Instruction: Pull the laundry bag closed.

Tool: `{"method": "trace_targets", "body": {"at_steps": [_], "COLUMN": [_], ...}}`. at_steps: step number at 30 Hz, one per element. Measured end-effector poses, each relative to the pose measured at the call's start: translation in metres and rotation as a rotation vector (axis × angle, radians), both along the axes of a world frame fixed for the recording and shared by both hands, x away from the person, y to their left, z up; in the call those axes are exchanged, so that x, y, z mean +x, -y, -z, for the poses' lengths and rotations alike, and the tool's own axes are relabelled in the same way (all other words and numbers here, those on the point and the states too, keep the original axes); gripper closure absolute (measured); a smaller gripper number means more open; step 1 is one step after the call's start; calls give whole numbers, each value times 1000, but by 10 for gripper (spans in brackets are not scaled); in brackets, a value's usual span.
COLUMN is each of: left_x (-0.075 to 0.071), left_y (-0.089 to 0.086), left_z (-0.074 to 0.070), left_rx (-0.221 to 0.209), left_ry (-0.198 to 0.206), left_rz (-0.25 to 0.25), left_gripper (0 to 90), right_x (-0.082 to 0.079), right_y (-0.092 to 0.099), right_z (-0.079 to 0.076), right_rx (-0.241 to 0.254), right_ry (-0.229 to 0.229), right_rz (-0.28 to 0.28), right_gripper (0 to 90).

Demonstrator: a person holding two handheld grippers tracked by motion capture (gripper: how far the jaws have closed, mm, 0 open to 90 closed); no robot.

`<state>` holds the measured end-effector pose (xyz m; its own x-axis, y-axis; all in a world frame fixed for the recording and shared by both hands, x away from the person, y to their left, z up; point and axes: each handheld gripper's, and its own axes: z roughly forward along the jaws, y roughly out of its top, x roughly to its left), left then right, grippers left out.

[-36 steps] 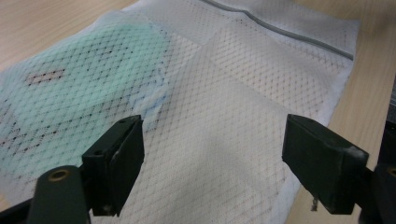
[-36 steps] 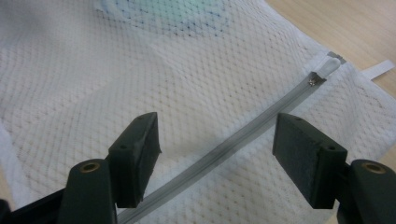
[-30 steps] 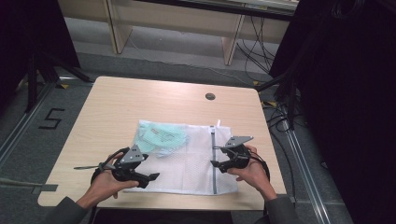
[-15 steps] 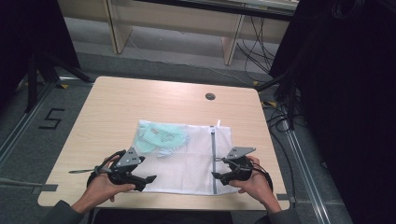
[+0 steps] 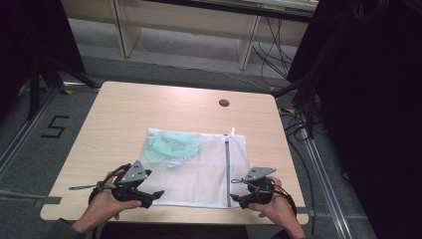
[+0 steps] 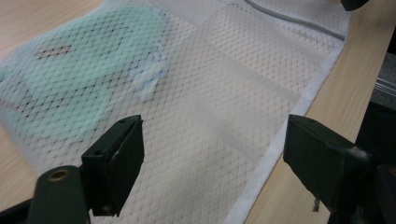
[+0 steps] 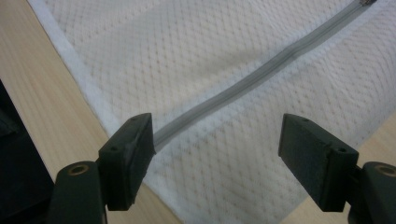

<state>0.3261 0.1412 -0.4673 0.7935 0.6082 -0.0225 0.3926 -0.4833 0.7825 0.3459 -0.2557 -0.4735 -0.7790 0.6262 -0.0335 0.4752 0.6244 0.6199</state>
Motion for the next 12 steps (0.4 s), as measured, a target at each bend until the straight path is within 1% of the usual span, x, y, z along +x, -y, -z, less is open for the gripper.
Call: {"method": "trace_targets", "body": {"at_steps": [1, 2, 3, 4, 5, 6, 7, 8, 10, 11, 12], "left_x": [0, 1, 0, 1, 1, 2, 1, 2, 3, 3, 4], "left_y": [0, 0, 1, 1, 1, 0, 1, 0, -2, -2, -2], "left_z": [0, 0, 1, 1, 1, 0, 1, 1, 0, 1, 1], "left_rx": [16, 15, 13, 12, 15, 25, 10, 8, 21, 20, 21], "left_ry": [7, 11, 8, 9, 0, 13, -2, 1, 10, -1, 8], "left_rz": [2, 20, 13, 15, 3, 24, 1, 0, 4, -12, 3], "left_gripper": [202, 201, 202, 202, 202, 202, 203, 203, 203, 203, 203], "right_x": [-3, -3, -2, -4, -3, -2, -2, -1, -1, -1, -1], "right_y": [0, 1, 2, 1, 0, -1, -1, 0, 0, 0, 1], "right_z": [1, -2, -1, -1, -1, 1, 0, -1, -1, -1, -1], "right_rx": [1, -23, -21, -16, -14, -3, -12, -22, -26, -29, -30], "right_ry": [-19, -33, -21, -26, -23, -5, -12, -19, -22, -24, -24], "right_rz": [13, 2, 0, 11, 10, 8, 2, -11, -7, -7, -5], "right_gripper": [274, 274, 274, 274, 274, 274, 274, 274, 274, 274, 274]}}
